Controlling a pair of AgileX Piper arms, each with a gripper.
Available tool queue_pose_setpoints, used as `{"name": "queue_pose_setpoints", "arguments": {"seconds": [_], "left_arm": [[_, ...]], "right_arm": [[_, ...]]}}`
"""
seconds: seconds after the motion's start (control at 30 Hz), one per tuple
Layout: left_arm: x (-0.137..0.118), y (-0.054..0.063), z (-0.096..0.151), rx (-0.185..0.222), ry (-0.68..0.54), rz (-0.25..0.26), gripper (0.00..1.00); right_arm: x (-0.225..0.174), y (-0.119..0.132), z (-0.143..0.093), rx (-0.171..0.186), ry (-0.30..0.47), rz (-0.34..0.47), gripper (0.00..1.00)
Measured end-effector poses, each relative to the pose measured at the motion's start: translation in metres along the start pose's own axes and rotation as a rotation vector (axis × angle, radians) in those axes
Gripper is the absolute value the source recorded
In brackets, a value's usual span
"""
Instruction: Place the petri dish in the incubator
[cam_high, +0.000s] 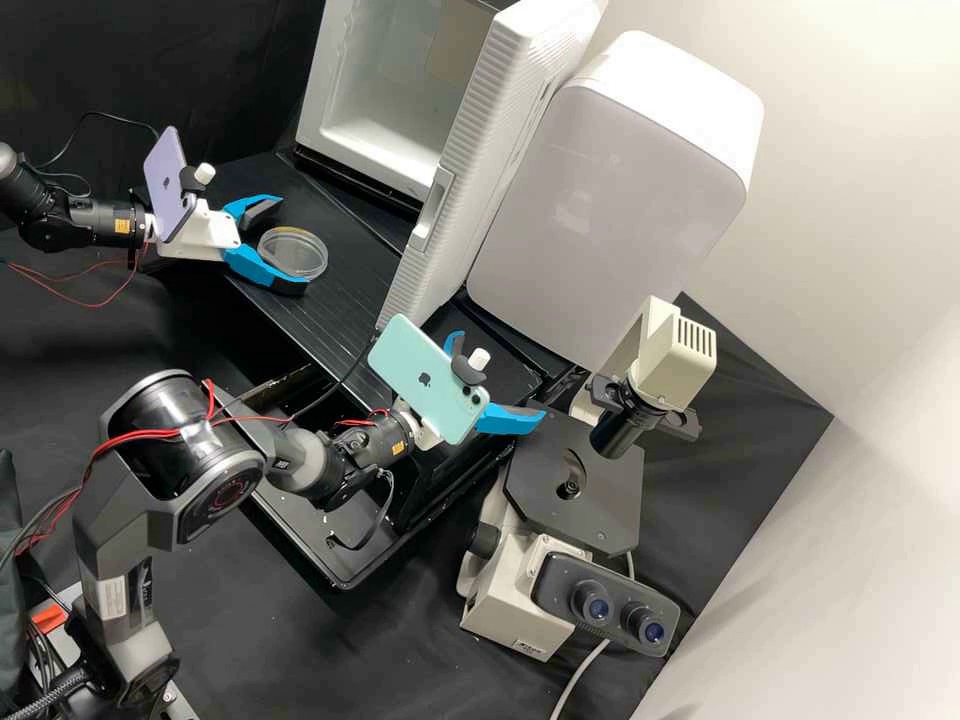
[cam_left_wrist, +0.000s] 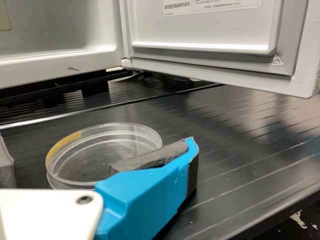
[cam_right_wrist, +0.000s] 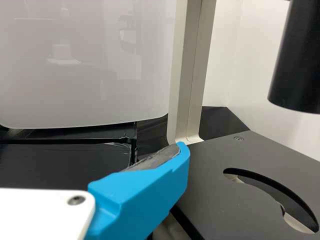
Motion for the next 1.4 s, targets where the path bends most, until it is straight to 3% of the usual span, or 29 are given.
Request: {"name": "queue_pose_setpoints", "arguments": {"seconds": [0.37,0.6,0.83,1.4], "left_arm": [[0.0005,-0.0006,0.0001,-0.003,0.001,0.003,0.0],[0.0008,-0.0032,0.001,-0.075,-0.009,-0.02,0.0],[0.0007,-0.0038,0.0003,-0.113,-0.033,-0.032,0.0],[0.0005,-0.0038,-0.0006,-0.139,-0.039,-0.036,0.0]], "right_arm": [[0.0,0.0,0.0,0.0,0.0,0.0,1.0],[0.0,0.0,0.0,0.0,0.0,0.0,1.0],[0.0,0.0,0.0,0.0,0.0,0.0,1.0],[0.0,0.0,0.0,0.0,0.0,0.0,1.0]]}}
